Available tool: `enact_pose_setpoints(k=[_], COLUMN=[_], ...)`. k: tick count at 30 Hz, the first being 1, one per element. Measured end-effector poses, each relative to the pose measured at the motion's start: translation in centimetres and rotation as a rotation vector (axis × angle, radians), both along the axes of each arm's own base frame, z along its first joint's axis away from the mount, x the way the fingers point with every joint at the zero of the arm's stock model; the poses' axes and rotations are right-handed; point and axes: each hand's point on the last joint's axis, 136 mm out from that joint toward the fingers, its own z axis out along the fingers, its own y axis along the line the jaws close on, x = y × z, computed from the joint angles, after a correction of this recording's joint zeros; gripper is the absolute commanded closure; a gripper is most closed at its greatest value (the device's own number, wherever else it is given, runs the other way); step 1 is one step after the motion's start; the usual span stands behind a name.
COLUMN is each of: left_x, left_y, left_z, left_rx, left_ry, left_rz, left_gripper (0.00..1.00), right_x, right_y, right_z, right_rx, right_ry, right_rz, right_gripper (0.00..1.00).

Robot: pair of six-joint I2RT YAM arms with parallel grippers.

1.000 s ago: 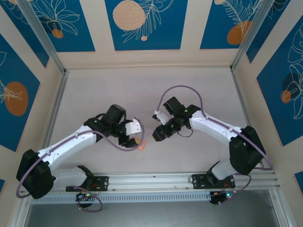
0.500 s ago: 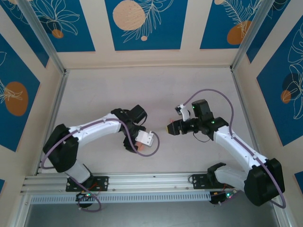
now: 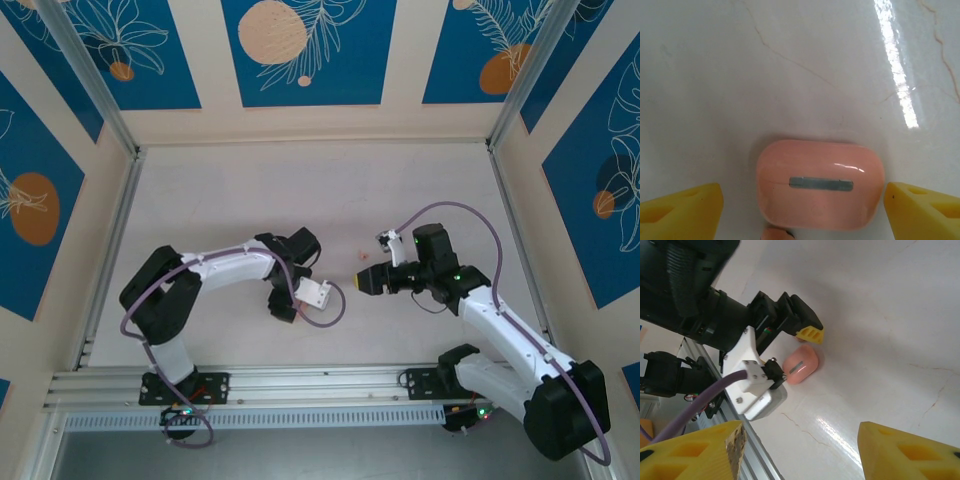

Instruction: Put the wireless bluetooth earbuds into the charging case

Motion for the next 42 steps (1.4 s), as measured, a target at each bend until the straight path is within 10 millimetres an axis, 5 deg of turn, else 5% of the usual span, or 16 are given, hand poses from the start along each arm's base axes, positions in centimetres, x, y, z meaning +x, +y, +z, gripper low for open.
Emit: enact_pose_setpoints(k=[6, 13, 23, 33, 42], left_x=[-0.2, 0.2, -0.6, -2.4, -4.9], left_y=[0.1, -0.4, -0.9, -3.7, -4.5], left_z=[-1.2, -1.1, -0.4, 7.9, 14.6], left_rx=[0.025, 0.025, -0.013, -0.361, -0.609], left_ry=[0.026, 0.028, 0.064, 0.199, 0.304], left_rz=[0.007, 0.021, 0.022, 0.092, 0.090], left_gripper=[0.27, 0.49, 0.50, 0.51, 0.51], right_x=[-0.2, -0.3, -0.5, -0.5, -3.2], right_y=[-0.1, -0.6, -1.8, -3.3, -1.3], right_z=[0.8, 1.7, 2.2, 5.6, 7.2], right_rx=[0.013, 0.025, 0.023, 0.102, 0.116], right_ry=[-0.028, -0.060, -0.125, -0.454, -0.793], right_rz=[-0.003, -0.017, -0.061, -0.078, 0.179], right_gripper=[0.39, 0.39, 0.37, 0.18, 0.35])
